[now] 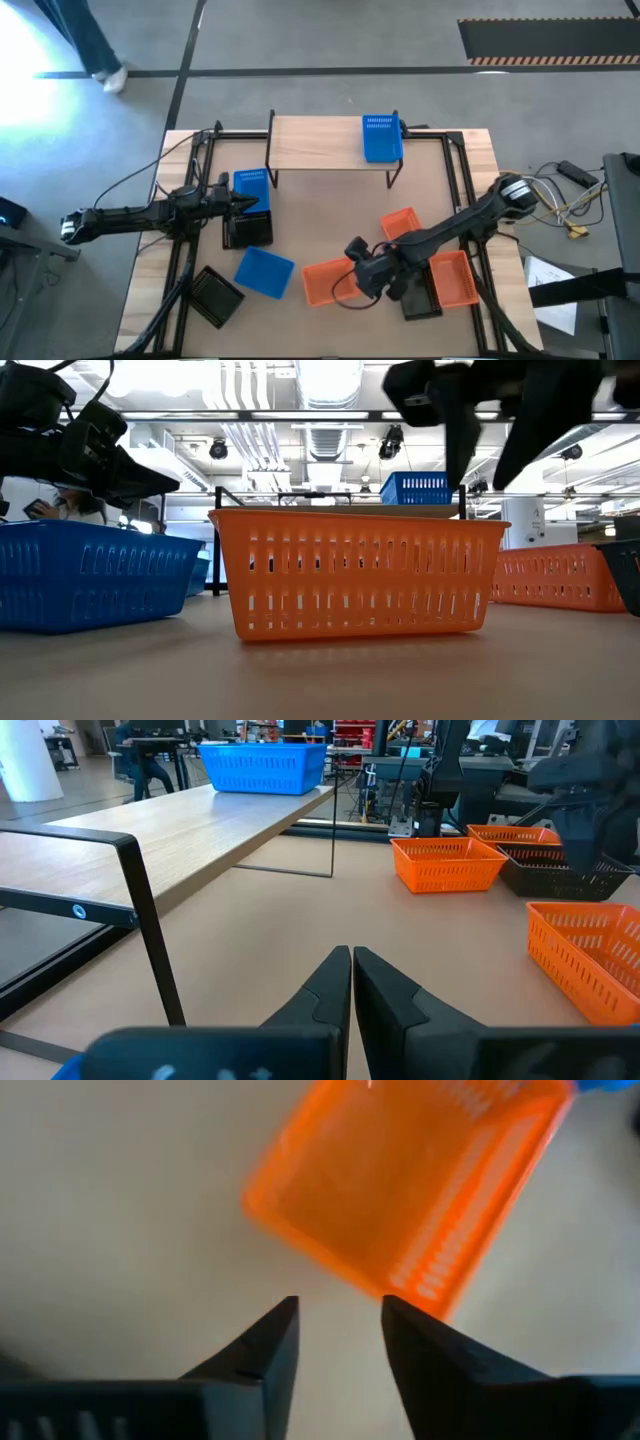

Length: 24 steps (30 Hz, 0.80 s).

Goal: Stack baskets on shelf by color
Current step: Put the bottom left orange basket on the shelf

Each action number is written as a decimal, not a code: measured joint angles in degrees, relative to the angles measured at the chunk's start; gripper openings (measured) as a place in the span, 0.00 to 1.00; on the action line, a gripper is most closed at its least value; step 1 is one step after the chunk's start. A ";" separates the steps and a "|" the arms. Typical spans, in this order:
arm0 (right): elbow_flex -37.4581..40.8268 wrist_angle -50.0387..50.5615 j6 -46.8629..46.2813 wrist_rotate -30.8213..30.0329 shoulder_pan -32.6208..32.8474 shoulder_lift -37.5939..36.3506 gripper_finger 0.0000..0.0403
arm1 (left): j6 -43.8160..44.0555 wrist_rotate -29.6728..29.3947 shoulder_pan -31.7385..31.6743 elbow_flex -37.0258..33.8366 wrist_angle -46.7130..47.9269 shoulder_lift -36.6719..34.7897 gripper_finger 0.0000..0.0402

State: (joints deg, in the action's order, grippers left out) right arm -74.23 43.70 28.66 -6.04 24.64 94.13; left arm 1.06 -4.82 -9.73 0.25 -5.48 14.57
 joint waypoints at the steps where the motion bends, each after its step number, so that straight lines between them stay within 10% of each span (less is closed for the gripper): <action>1: -1.40 2.09 3.01 -1.55 0.00 1.53 0.38 | 0.00 0.02 0.01 0.00 -0.02 0.00 0.00; 13: -7.31 2.30 18.93 -4.29 0.74 12.09 0.37 | 0.00 0.01 0.01 0.00 -0.02 0.02 0.00; 24: -7.78 2.59 6.12 -1.95 -1.67 11.18 0.04 | 0.00 0.02 0.01 0.00 -0.02 0.02 0.00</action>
State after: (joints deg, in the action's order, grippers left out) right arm -82.01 46.30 34.78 -7.99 22.97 105.31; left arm 1.06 -4.80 -9.72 0.25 -5.50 14.59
